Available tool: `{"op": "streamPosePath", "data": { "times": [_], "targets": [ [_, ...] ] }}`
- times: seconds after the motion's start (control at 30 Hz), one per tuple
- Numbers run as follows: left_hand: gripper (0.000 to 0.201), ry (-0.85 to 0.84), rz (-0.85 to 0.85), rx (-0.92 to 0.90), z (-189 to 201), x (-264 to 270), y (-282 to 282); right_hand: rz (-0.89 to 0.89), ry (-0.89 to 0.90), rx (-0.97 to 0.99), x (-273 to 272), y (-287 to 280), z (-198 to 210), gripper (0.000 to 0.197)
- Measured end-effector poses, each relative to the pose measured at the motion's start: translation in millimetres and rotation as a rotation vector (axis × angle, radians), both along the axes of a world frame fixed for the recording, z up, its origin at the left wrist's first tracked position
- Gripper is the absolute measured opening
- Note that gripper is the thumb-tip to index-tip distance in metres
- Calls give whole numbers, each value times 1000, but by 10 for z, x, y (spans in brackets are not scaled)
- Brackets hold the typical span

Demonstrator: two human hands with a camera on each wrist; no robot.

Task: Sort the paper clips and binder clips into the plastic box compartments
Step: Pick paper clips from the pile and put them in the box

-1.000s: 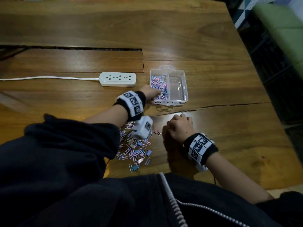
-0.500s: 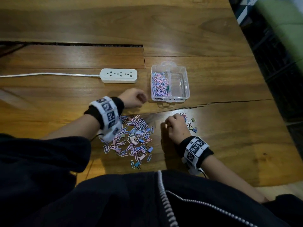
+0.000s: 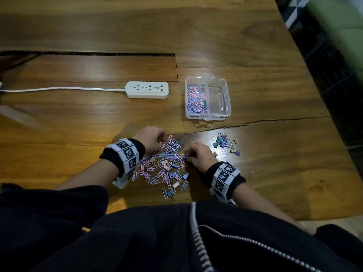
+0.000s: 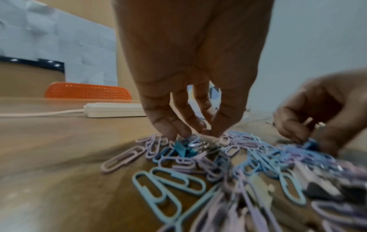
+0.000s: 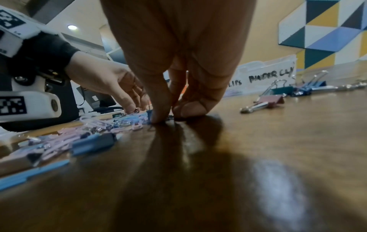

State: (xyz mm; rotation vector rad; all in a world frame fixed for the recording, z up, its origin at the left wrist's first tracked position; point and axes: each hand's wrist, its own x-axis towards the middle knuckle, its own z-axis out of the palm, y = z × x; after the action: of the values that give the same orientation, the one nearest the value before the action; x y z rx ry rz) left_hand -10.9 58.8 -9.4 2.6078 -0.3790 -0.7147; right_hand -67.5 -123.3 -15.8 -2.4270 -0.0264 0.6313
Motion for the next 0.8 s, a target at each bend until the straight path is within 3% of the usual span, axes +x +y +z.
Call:
{"op": "streamPosePath", "data": {
  "times": [0.2,0.33,0.47,0.8],
  "targets": [
    [21,-2,360,-313,82,89,64,-126,3,95,-45,-38,67,9],
    [27,67,181,-86,105,65,176,-141,-17,86,-43,-31,32,12],
    [37,14,35,97,134,-18,216,-77,-48,0,-41,-3,11,19],
    [27,127,314,-280,-22,-117,254,-114,11,-84,-20,-10,3,8]
  ]
}}
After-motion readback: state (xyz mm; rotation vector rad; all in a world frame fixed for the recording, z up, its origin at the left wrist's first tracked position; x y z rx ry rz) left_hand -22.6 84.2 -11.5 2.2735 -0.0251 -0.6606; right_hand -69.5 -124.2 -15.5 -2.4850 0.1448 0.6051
